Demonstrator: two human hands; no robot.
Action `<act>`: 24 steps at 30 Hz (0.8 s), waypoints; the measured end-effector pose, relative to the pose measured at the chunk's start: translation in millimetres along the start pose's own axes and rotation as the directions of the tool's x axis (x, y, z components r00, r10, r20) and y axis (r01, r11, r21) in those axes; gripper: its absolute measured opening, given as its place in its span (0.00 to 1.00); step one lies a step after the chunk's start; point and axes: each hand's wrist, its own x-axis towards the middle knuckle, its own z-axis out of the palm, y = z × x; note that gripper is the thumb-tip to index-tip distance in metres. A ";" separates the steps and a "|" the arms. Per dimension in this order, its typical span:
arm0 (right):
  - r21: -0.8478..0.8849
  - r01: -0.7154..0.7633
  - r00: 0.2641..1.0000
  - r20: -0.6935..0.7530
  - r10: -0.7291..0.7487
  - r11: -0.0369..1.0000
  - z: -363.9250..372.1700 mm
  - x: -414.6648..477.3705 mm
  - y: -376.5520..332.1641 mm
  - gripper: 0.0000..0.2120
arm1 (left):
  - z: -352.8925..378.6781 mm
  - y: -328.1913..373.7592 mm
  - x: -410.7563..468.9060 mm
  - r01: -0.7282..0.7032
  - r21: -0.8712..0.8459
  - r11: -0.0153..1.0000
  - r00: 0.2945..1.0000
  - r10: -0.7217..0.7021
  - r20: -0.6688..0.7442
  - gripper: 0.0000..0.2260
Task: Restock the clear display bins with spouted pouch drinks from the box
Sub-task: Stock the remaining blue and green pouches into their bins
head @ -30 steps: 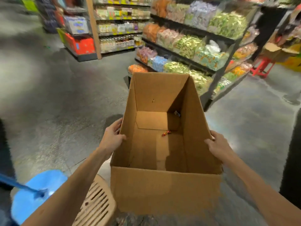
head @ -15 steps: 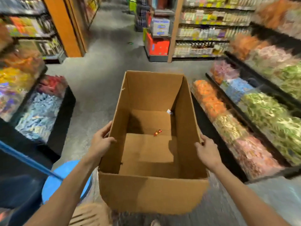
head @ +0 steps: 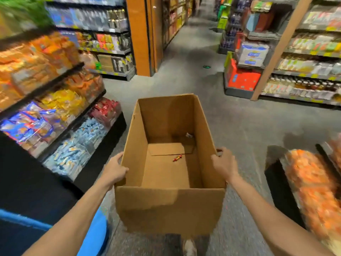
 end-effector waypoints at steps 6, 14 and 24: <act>-0.070 0.085 0.982 0.174 -0.072 0.994 18.5 158.4 -85.5 0.22 | -4.4 68.1 125.6 0.021 -0.035 0.999 0.972 -0.028 -0.234 0.23; -0.163 0.147 0.952 0.292 -0.094 0.976 112.1 359.0 -145.9 0.29 | 7.0 109.4 353.7 0.063 -0.077 0.995 0.930 -0.086 -0.358 0.19; -0.259 0.004 0.940 0.330 0.084 0.966 348.0 595.3 -27.3 0.27 | 151.6 -2.3 677.3 0.084 0.054 0.995 0.962 -0.067 -0.265 0.20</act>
